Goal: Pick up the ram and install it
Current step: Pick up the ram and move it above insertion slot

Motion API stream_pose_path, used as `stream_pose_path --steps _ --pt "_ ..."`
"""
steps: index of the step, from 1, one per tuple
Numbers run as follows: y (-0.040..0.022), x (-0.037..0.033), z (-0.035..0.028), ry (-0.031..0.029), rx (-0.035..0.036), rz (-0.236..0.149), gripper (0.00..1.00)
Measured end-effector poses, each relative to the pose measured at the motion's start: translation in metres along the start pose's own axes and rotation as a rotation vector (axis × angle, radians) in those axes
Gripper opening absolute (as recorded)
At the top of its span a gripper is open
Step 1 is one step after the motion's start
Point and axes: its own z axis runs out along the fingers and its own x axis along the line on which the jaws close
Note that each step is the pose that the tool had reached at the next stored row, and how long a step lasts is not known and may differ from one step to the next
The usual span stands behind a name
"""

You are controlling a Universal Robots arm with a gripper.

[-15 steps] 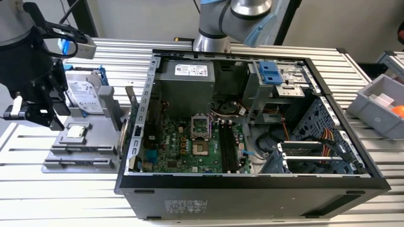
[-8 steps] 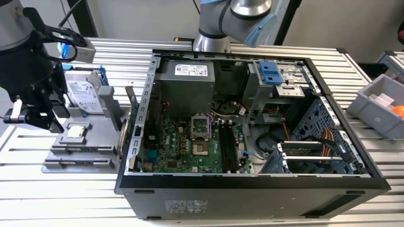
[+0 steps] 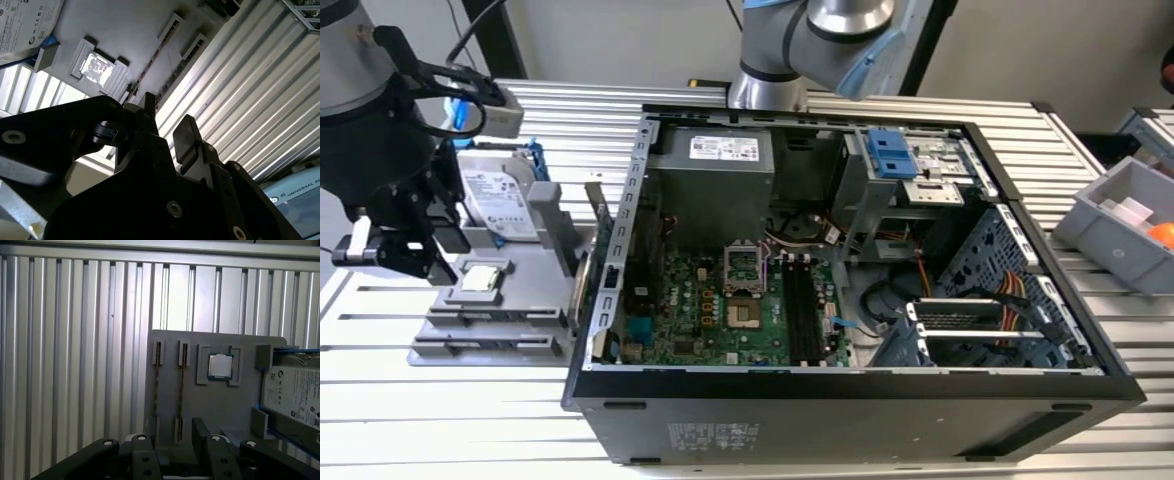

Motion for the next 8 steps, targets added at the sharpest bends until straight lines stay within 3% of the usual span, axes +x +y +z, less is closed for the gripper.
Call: stream_pose_path --steps 8 --pt "0.0015 0.0000 0.0069 0.0004 0.0000 0.000 1.00"
